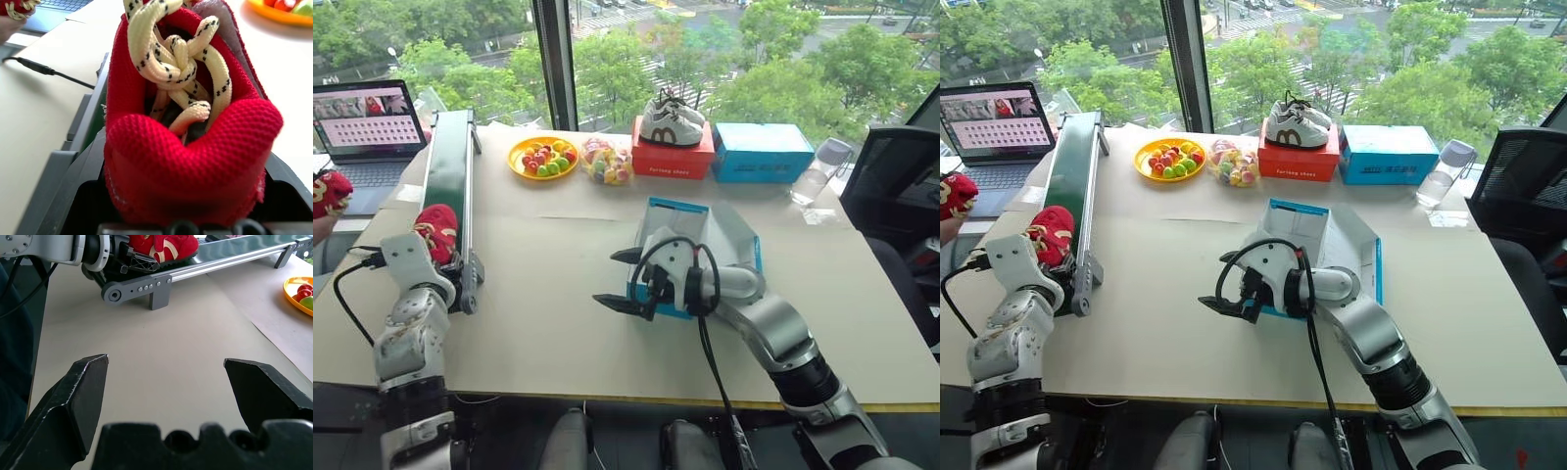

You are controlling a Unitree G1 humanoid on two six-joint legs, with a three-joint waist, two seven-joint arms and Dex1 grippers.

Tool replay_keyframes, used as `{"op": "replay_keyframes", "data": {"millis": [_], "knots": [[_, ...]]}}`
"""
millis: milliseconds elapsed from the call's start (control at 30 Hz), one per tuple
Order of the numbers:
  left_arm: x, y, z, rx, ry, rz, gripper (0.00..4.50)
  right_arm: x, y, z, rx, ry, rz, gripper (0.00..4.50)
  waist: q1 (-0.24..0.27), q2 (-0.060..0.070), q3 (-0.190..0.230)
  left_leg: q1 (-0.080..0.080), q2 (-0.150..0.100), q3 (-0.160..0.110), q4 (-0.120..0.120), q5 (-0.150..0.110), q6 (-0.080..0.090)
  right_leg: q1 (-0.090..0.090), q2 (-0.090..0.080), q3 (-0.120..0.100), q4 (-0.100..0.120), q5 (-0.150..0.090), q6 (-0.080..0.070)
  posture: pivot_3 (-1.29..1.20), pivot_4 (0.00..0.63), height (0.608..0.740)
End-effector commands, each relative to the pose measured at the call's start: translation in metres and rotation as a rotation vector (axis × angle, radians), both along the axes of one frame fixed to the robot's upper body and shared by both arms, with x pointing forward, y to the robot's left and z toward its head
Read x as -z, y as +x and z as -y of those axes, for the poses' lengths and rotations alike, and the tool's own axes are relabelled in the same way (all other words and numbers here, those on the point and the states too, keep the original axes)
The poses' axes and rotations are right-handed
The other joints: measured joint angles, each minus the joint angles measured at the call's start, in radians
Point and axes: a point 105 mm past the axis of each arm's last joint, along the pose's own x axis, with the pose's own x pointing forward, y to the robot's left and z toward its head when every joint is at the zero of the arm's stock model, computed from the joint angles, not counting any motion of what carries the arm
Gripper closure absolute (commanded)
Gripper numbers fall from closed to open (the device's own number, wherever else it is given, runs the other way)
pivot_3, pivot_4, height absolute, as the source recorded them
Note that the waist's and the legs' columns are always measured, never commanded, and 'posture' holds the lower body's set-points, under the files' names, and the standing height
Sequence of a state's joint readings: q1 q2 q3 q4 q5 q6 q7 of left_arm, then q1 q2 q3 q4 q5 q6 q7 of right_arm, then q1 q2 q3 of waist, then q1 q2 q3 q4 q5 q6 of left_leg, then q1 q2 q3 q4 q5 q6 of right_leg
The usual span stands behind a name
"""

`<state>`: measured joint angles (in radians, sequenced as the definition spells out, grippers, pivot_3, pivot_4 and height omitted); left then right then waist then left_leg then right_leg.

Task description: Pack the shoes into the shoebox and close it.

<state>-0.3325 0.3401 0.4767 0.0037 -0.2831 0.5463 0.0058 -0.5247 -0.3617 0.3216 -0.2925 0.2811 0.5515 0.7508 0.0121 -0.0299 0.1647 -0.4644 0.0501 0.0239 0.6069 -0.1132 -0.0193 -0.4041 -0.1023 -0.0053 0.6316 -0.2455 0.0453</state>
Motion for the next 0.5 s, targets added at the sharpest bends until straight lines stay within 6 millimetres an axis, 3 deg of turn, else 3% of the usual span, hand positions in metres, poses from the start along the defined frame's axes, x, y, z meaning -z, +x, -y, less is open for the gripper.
{"op": "replay_keyframes", "data": {"millis": [33, 100, 167, 200, 300, 400, 500], "knots": [[-0.081, 0.005, 0.052, 0.182, 0.04, 0.364, 1.7, -0.052, 0.031, 0.015, 0.188, 0.272, -0.02, 0.0, -0.001, -0.002, 0.0, -0.002, 0.0, 0.0, 0.0, 0.0, 0.0, 0.0, 0.0, 0.0, 0.0, 0.0, 0.0, 0.0, 0.15, 0.739], [-0.087, 0.005, 0.081, 0.287, 0.037, 0.403, 1.7, -0.067, 0.053, 0.026, 0.311, 0.424, -0.125, 0.0, 0.001, -0.003, 0.0, -0.008, 0.001, 0.0, 0.001, 0.003, -0.004, -0.002, 0.001, 0.0, 0.0, 0.003, 0.0, 0.0, 0.15, 0.739], [-0.087, 0.003, 0.119, 0.418, 0.022, 0.422, 1.7, -0.08, 0.071, 0.036, 0.386, 0.661, -0.353, 0.0, 0.001, -0.003, 0.0, -0.008, 0.001, 0.0, 0.001, 0.003, -0.004, -0.001, 0.001, 0.0, 0.0, 0.004, 0.001, 0.0, 0.15, 0.739], [-0.088, 0.001, 0.136, 0.473, -0.012, 0.437, 1.7, -0.081, 0.071, 0.033, 0.355, 0.738, -0.469, 0.0, 0.001, -0.002, 0.0, -0.008, 0.001, 0.0, 0.001, 0.003, -0.004, 0.0, 0.001, 0.0, 0.0, 0.004, 0.001, 0.0, 0.15, 0.739], [-0.09, -0.004, 0.172, 0.592, -0.051, 0.452, 1.7, -0.075, 0.059, 0.022, 0.259, 0.749, -0.647, 0.0, 0.0, -0.002, 0.0, -0.008, 0.001, 0.0, 0.0, 0.008, 0.004, 0.0, 0.002, 0.0, 0.0, 0.004, 0.001, 0.0, 0.15, 0.739], [-0.088, -0.006, 0.195, 0.675, -0.063, 0.445, 1.7, -0.078, 0.051, 0.018, 0.208, 0.763, -0.709, 0.0, -0.01, -0.001, 0.001, -0.011, 0.001, 0.0, 0.0, 0.008, 0.005, -0.003, 0.003, 0.002, 0.0, 0.004, 0.001, 0.0, 0.15, 0.739], [-0.086, -0.006, 0.204, 0.707, -0.083, 0.44, 1.7, -0.087, 0.044, 0.017, 0.166, 0.8, -0.727, 0.0, -0.017, -0.001, 0.001, -0.01, 0.001, 0.0, 0.0, 0.008, 0.006, -0.003, 0.004, 0.003, 0.001, 0.004, 0.001, 0.0, 0.15, 0.739]]}}
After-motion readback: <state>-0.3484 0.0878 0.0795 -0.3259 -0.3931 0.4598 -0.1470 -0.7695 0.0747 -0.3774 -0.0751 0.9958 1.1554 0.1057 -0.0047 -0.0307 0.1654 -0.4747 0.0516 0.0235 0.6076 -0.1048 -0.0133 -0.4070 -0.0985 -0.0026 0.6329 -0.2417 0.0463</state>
